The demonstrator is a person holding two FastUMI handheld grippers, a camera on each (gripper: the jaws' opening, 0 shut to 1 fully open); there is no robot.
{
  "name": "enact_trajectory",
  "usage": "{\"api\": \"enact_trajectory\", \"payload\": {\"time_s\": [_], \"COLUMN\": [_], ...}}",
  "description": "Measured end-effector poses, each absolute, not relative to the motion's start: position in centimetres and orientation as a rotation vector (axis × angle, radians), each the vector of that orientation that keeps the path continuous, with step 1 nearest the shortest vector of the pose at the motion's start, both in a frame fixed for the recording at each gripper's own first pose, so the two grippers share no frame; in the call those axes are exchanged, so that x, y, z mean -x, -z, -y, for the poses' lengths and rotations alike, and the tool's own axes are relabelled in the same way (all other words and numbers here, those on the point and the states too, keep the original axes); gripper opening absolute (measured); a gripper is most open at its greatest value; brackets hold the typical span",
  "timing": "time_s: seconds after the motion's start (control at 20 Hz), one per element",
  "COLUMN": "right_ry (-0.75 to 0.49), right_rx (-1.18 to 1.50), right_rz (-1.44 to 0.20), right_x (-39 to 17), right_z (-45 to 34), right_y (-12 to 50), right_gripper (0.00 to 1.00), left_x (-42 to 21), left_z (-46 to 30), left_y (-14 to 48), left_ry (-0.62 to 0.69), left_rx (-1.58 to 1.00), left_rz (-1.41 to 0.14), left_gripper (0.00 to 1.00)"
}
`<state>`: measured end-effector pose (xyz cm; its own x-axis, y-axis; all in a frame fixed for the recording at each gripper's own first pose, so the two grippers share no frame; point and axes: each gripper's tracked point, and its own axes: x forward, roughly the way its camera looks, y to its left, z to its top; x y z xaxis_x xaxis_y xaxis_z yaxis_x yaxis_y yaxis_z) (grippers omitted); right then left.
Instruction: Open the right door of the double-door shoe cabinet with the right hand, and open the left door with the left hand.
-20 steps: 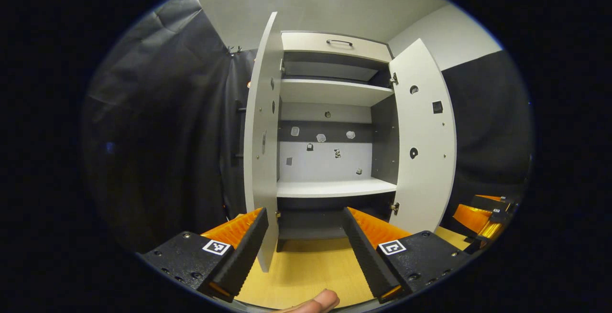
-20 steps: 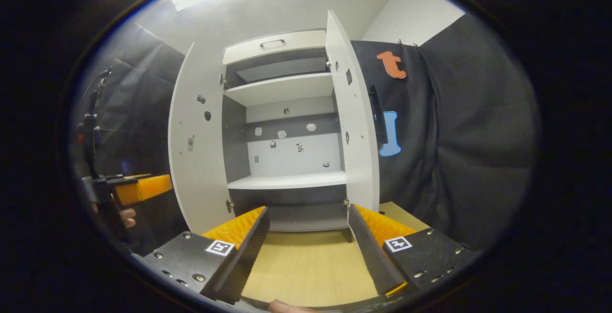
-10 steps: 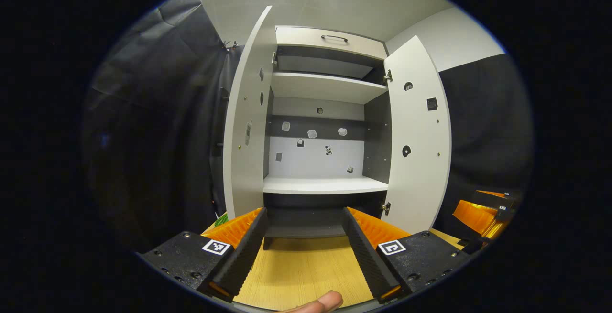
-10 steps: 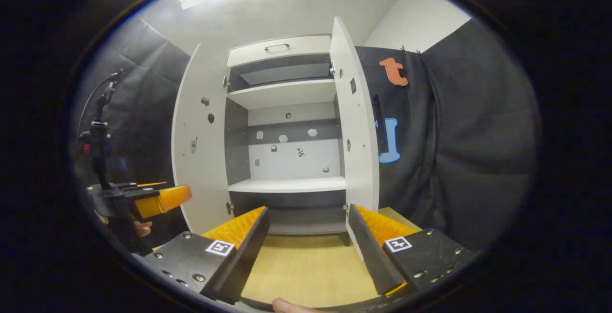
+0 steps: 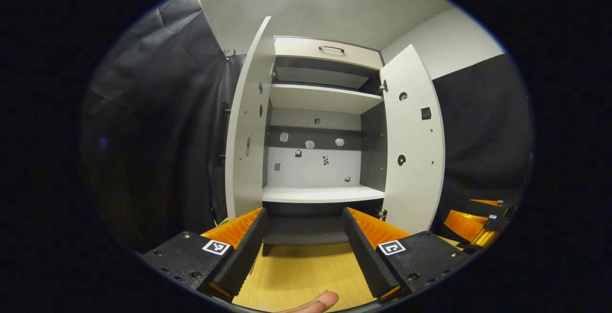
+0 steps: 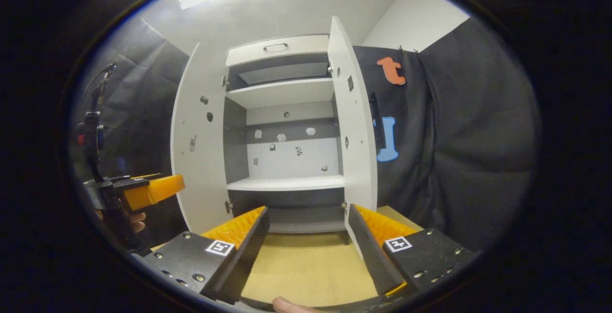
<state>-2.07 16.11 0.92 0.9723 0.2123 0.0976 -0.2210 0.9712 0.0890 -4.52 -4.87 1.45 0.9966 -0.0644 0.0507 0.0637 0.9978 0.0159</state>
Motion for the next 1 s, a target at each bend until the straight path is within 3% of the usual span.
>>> {"api": "enact_trajectory", "payload": {"time_s": [0.6, 0.75, 0.9, 1.0], "right_ry": [-0.182, -0.192, -0.196, -0.193], "right_rx": [-0.118, -0.11, -0.11, -0.107], "right_rz": [0.141, 0.141, 0.14, 0.143], "right_x": [2.9, 3.2, 3.5, 3.6], "right_z": [-15.7, -16.4, -16.6, -16.2], "right_y": [-2.3, -2.1, -1.8, -1.7], "right_gripper": [0.99, 0.98, 0.94, 0.94], "left_x": [5.0, 5.2, 5.2, 4.9], "left_z": [2.9, 3.5, 4.2, 4.5], "left_y": [-1.7, -1.1, -0.7, -0.8], "left_ry": [0.013, 0.034, 0.063, 0.064], "left_rx": [-0.013, -0.01, -0.004, -0.013], "left_rz": [0.061, 0.043, 0.04, 0.04], "left_gripper": [0.96, 0.93, 0.99, 0.96]}}
